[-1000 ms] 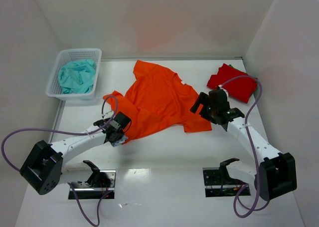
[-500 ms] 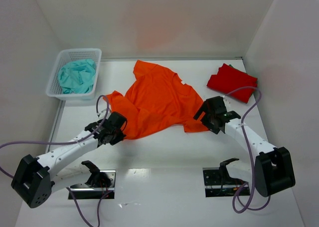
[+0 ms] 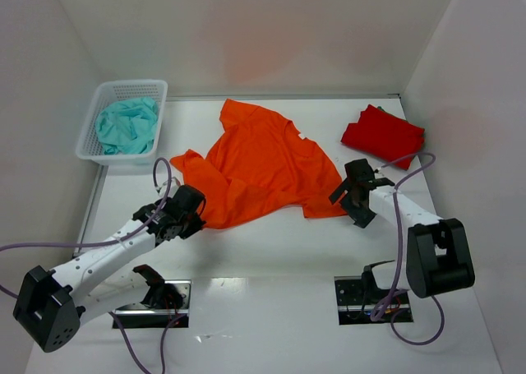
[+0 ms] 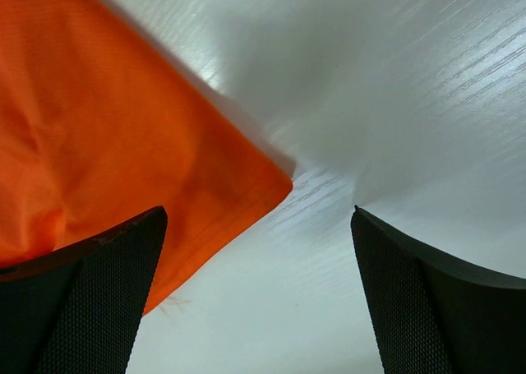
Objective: Fold and stack the t-shirts
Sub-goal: Flatten out the tshirt
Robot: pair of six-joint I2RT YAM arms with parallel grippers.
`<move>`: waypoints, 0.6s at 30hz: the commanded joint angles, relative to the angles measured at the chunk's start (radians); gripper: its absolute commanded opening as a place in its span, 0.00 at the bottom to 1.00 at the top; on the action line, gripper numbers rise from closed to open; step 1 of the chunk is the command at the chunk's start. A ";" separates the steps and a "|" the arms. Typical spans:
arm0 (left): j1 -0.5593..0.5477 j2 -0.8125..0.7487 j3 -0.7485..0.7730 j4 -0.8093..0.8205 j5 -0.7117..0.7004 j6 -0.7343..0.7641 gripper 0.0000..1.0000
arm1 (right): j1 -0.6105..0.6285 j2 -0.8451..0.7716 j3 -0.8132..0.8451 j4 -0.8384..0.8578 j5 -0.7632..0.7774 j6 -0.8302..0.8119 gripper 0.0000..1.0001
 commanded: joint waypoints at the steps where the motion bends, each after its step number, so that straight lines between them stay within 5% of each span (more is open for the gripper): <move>1: 0.000 -0.015 0.001 -0.003 -0.015 -0.011 0.00 | -0.006 0.016 0.023 -0.024 0.044 0.019 0.95; 10: 0.000 -0.035 0.006 0.008 -0.020 -0.011 0.00 | -0.006 0.106 0.058 -0.005 0.056 0.009 0.70; 18: 0.010 -0.043 0.041 -0.005 -0.023 0.004 0.00 | -0.006 0.118 0.065 0.006 0.080 0.009 0.15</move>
